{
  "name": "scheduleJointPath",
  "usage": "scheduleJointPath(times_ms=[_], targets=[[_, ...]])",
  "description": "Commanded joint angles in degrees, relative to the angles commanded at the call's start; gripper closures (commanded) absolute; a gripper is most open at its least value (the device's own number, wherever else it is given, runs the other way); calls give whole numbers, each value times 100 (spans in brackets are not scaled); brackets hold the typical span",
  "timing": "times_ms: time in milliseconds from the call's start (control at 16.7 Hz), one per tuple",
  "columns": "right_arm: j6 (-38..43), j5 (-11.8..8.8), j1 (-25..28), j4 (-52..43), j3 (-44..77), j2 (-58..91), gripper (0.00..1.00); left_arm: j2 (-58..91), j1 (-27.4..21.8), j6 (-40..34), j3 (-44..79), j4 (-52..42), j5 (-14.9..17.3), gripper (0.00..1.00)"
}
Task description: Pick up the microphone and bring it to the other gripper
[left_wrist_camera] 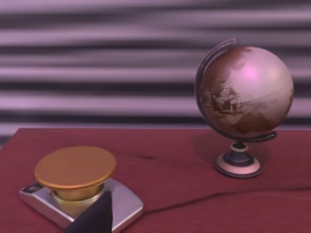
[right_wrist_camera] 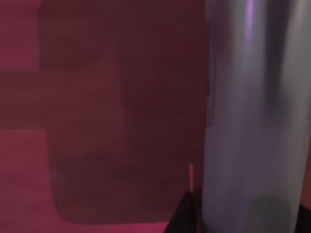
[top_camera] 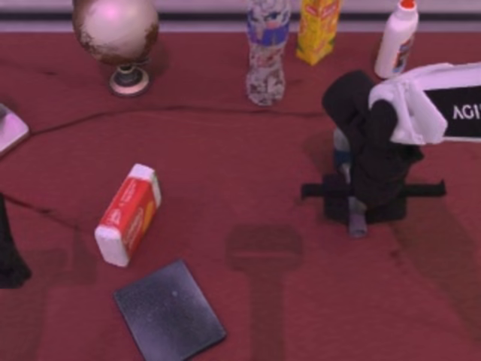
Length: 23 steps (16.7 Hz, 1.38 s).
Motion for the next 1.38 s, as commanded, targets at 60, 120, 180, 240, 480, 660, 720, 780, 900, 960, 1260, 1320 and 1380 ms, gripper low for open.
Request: scheduleJointPath(times_ms=[60,120,180,240,480,660,720,780,900,960,1260,1320,1380], targets=[[0,0,0,0,0,0,100,0,0,0,0,0,0,0],[0,0,0,0,0,0,100,0,0,0,0,0,0,0],[0,0,0,0,0,0,100,0,0,0,0,0,0,0],[0,0,0,0,0,0,100,0,0,0,0,0,0,0],[113,-234,71,26,116,-237,100,0,0,0,0,0,0,0],[-80,-368,95,555,5,-337,100,0,0,0,0,0,0,0],[-176,-441,100,843,-62,-393,100,0,0,0,0,0,0,0],[-288,-526,105,1184,-145,-457,100,0,0,0,0,0,0,0],[-549,-728,114,2022,-355,-605,100,0,0,0,0,0,0,0],[-695,-842,118,2504,-481,-689,100,0,0,0,0,0,0,0],[-1518,-1483,129,5281,-1252,-1230,100,0,0,0,0,0,0,0],[-1686,-1612,130,5839,-1412,-1358,100,0,0,0,0,0,0,0],[-1849,-1738,130,6372,-1567,-1491,100,0,0,0,0,0,0,0]])
